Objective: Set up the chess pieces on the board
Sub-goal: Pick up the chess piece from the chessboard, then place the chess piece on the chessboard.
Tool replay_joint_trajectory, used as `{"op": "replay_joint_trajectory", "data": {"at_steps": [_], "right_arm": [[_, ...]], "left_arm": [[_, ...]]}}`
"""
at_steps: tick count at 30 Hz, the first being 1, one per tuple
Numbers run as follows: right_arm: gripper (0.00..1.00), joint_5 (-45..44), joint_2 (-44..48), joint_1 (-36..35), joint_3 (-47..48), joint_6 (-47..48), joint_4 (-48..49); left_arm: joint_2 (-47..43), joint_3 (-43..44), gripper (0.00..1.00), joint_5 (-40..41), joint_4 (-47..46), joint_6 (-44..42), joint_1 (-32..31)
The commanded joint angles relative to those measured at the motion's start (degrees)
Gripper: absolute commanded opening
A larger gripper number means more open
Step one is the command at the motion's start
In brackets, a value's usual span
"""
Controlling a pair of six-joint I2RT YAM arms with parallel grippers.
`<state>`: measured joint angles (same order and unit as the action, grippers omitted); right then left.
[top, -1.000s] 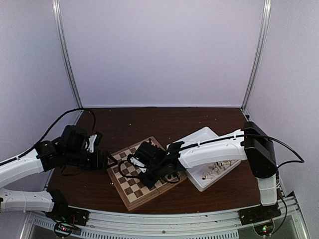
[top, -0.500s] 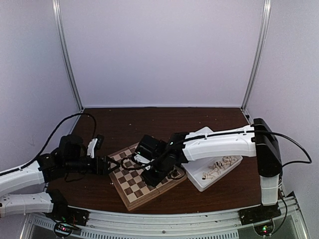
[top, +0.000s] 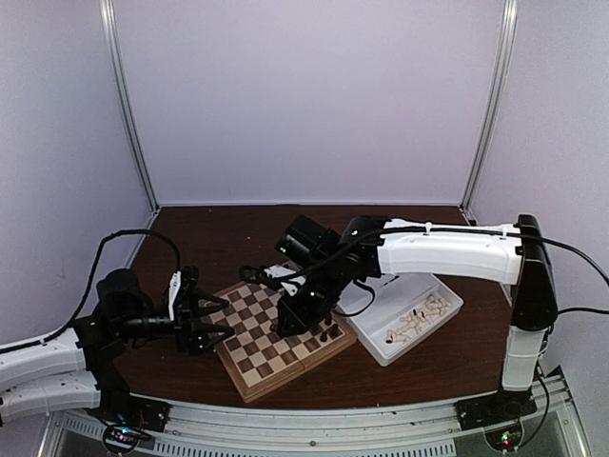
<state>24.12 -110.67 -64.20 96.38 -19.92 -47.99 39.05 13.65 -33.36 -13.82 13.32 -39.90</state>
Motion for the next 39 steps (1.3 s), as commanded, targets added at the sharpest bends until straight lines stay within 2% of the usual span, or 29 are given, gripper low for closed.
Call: {"op": "replay_joint_trajectory", "data": {"at_steps": [1, 5, 9, 18, 27, 32, 36, 39], "right_arm": [[0.17, 6.19, 2.29, 0.69, 1.62, -0.50, -1.61], [0.17, 8.01, 3.14, 1.17, 1.36, -0.88, -1.22], [0.17, 10.34, 3.53, 1.27, 1.53, -1.13, -1.02], [0.17, 16.06, 3.95, 1.36, -0.78, -4.03, 5.09], [0.17, 17.99, 2.54, 1.45, -0.67, -6.38, 8.55], [0.17, 18.41, 1.68, 1.45, -0.64, -7.35, 10.04], [0.17, 18.68, 1.11, 1.53, -0.49, -7.65, 10.49], [0.17, 18.68, 0.44, 1.60, -0.23, -7.48, 10.01]], "left_arm": [[3.69, 4.24, 0.76, 1.93, -0.31, -19.82, -4.35], [7.66, 5.81, 0.76, 8.58, 2.11, -33.55, -10.99], [11.42, 7.51, 0.76, 10.09, 2.44, -36.92, -11.65], [14.79, 8.91, 0.74, 8.89, -0.52, -38.36, -11.78], [15.62, 9.98, 0.69, 5.65, 0.16, -39.19, -11.85], [14.73, 9.74, 0.64, 5.31, 0.42, -39.46, -12.04], [13.64, 9.08, 0.54, 4.81, 0.46, -40.01, -12.13], [13.09, 8.73, 0.54, 4.73, 0.30, -40.02, -12.13]]}}
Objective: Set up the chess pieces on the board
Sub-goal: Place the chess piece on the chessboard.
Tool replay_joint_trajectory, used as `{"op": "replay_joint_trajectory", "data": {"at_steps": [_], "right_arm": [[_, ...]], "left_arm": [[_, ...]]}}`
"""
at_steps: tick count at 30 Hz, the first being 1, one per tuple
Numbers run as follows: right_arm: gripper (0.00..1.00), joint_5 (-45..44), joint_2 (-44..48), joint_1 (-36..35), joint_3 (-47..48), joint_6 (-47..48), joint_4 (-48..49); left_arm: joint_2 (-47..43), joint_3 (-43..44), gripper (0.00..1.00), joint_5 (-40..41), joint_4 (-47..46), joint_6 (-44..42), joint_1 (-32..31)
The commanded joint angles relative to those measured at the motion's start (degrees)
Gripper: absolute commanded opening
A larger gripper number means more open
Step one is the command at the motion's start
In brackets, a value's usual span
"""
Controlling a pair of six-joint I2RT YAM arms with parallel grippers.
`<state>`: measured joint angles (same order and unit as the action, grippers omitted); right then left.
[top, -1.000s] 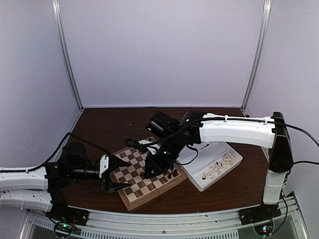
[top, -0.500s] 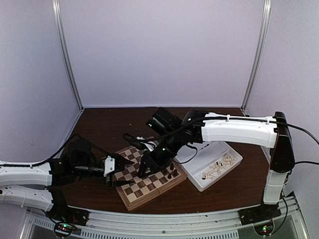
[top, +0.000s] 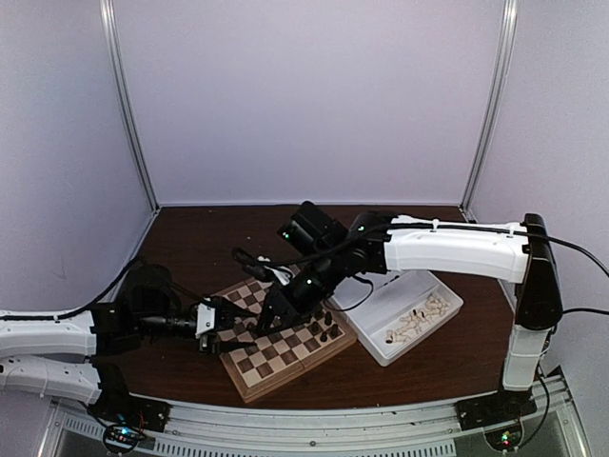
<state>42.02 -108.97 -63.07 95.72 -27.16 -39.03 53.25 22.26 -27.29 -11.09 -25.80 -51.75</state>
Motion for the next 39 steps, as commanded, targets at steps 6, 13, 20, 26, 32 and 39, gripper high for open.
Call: {"op": "replay_joint_trajectory", "data": {"at_steps": [6, 13, 20, 26, 32, 39], "right_arm": [[0.17, 0.80, -1.95, 0.53, 0.77, -0.35, 1.23], [0.17, 1.30, -1.99, 0.67, 0.79, -0.42, 1.49], [0.17, 1.79, -1.99, 0.67, 0.78, -0.70, 1.98], [0.17, 1.92, -1.66, 0.67, 0.62, -0.73, 2.27], [0.17, 1.93, -1.45, 0.67, 0.30, -0.90, 2.81], [0.18, 2.10, -1.10, 0.67, -0.26, -1.14, 3.59]], "left_arm": [[-1.62, 0.02, 0.42, -1.89, -1.60, -1.15, -0.29], [-2.00, -1.06, 0.28, -1.79, -1.98, -1.02, -0.29], [-1.68, -1.21, 0.47, -0.78, -1.93, -0.49, -0.28], [-1.66, -1.10, 0.45, -0.70, -2.18, -0.03, -0.30], [-1.32, -1.08, 0.36, -1.58, -2.42, 0.10, -0.26], [-0.91, -0.92, 0.27, -1.75, -2.40, 0.01, -0.28]]}}
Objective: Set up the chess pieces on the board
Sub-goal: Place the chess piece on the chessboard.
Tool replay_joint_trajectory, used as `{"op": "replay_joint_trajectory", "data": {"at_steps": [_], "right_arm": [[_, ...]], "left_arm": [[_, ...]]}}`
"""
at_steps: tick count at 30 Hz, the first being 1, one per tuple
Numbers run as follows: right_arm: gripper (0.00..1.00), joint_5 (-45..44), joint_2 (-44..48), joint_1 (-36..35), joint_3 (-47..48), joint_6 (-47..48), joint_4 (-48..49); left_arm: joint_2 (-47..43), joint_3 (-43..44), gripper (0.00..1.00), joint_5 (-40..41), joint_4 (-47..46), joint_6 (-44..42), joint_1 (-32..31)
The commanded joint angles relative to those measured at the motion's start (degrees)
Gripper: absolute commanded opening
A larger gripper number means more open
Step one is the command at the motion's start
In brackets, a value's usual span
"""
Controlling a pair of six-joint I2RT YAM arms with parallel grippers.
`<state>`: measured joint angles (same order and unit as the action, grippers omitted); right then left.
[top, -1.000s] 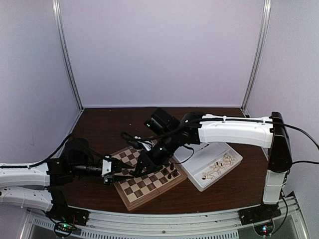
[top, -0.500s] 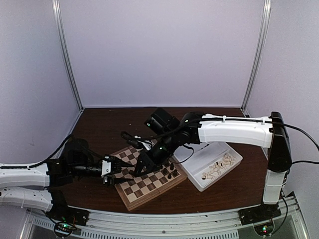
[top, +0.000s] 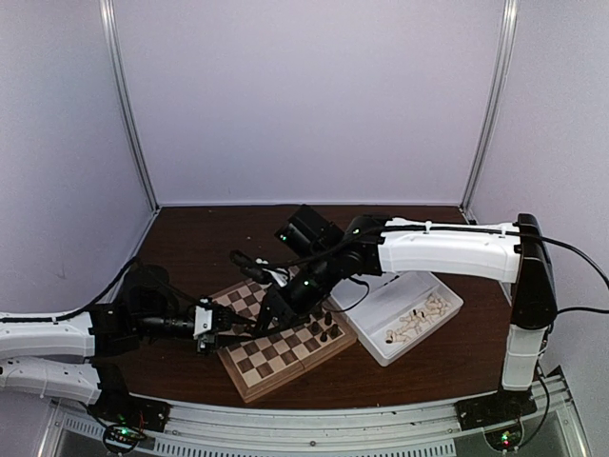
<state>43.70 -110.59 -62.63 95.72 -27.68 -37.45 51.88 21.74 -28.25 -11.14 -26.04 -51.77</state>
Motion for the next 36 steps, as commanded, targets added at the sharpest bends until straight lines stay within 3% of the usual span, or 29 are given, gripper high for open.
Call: {"op": "replay_joint_trajectory", "data": {"at_steps": [1, 9, 14, 22, 30, 36], "right_arm": [[0.18, 0.42, 0.69, 0.23, -0.34, -0.61, 2.15], [0.24, -0.20, 1.75, 0.44, -1.62, -0.85, 3.25], [0.36, -1.40, 3.58, 0.82, -3.50, -1.24, 5.33], [0.48, -5.05, 8.30, 1.45, -7.67, -3.13, 11.53], [0.49, -11.74, 13.82, 2.16, -15.64, -15.05, 24.98], [0.49, -14.95, 13.95, 2.14, -16.72, -19.80, 25.97]], "left_arm": [[0.45, -0.46, 0.25, -0.77, -2.32, 0.21, -0.22], [0.51, -0.24, 0.15, 0.87, -2.72, 1.34, -0.26], [0.97, -0.42, 0.15, 2.51, -4.36, 4.17, -0.24], [2.15, -0.97, 0.10, 7.73, -11.93, 16.21, -0.22], [4.34, -5.06, 0.12, 7.93, -27.44, 27.18, -0.26], [5.08, -4.51, 0.11, 8.47, -28.69, 29.08, -0.26]]}}
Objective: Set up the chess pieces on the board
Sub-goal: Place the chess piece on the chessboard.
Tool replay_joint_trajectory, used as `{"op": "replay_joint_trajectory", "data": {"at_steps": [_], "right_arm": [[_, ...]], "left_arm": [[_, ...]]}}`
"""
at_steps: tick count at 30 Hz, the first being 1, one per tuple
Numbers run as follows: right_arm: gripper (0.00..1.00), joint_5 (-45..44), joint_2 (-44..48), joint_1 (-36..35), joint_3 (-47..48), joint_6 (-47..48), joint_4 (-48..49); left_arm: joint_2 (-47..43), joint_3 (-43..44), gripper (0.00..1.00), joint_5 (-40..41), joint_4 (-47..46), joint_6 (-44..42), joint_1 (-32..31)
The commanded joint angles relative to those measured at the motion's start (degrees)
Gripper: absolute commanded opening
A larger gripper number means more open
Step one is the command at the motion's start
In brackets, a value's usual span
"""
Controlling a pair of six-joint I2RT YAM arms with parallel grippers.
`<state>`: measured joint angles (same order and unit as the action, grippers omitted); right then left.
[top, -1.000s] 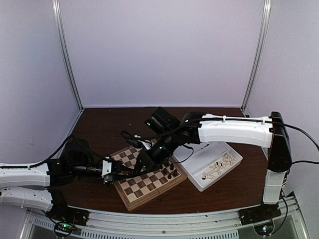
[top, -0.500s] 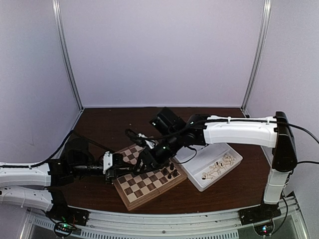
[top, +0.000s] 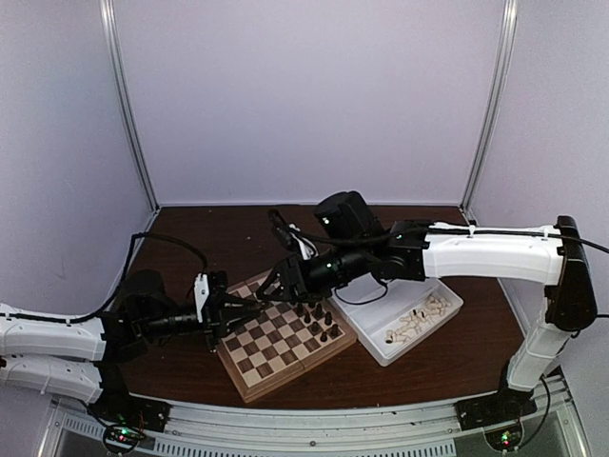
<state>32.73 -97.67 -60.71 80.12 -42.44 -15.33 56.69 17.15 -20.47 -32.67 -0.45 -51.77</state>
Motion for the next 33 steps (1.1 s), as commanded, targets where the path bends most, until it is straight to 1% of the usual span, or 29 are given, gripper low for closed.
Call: {"op": "replay_joint_trajectory", "data": {"at_steps": [1, 6, 13, 18, 25, 26, 27, 29, 30, 31, 33], "right_arm": [[0.49, -4.15, 0.97, 0.18, -1.30, -5.43, 3.86], [0.39, -3.79, 0.50, 0.07, -2.03, -6.81, 5.03], [0.36, -0.31, -1.74, -0.34, -0.70, -7.04, 4.64], [0.34, 0.40, -2.60, -0.72, -0.40, -7.30, 4.56], [0.11, 0.57, -2.37, -0.73, -0.37, -7.41, 5.22], [0.09, 0.68, -2.42, -0.73, -0.30, -7.28, 5.08], [0.07, 0.69, -2.51, -0.68, -0.21, -7.12, 4.90], [0.06, 0.23, -2.57, -0.72, 0.25, -5.86, 3.36], [0.06, -0.28, -2.72, -0.68, 0.71, -4.75, 1.63], [0.06, -1.04, -2.95, -0.72, 1.60, -3.14, -0.61], [0.07, -3.91, -3.55, -0.85, 4.14, 1.00, -6.44]], "left_arm": [[0.31, 0.02, 0.11, 0.50, -7.49, 3.66, -0.23], [0.78, -0.03, 0.12, 0.43, -7.41, 3.42, -0.24], [0.97, 0.14, 0.12, 0.54, -6.62, 1.99, -0.22], [0.88, 0.41, 0.12, 0.74, -6.42, 1.07, -0.20], [0.63, 0.27, 0.12, 0.84, -5.28, 1.05, -0.26], [0.51, 0.21, 0.15, 1.20, -5.10, 0.98, -0.26], [0.41, 0.13, 0.22, 1.86, -4.98, 0.98, -0.25], [0.04, 0.00, 0.42, 3.31, -4.22, 1.22, -0.21], [-0.33, -0.04, 0.49, 3.70, -3.41, 1.30, -0.26], [-1.28, -0.01, 0.55, 3.79, -2.28, 1.36, -0.26], [-3.10, -0.68, 0.64, 4.16, -0.24, 2.42, -0.22]]}}
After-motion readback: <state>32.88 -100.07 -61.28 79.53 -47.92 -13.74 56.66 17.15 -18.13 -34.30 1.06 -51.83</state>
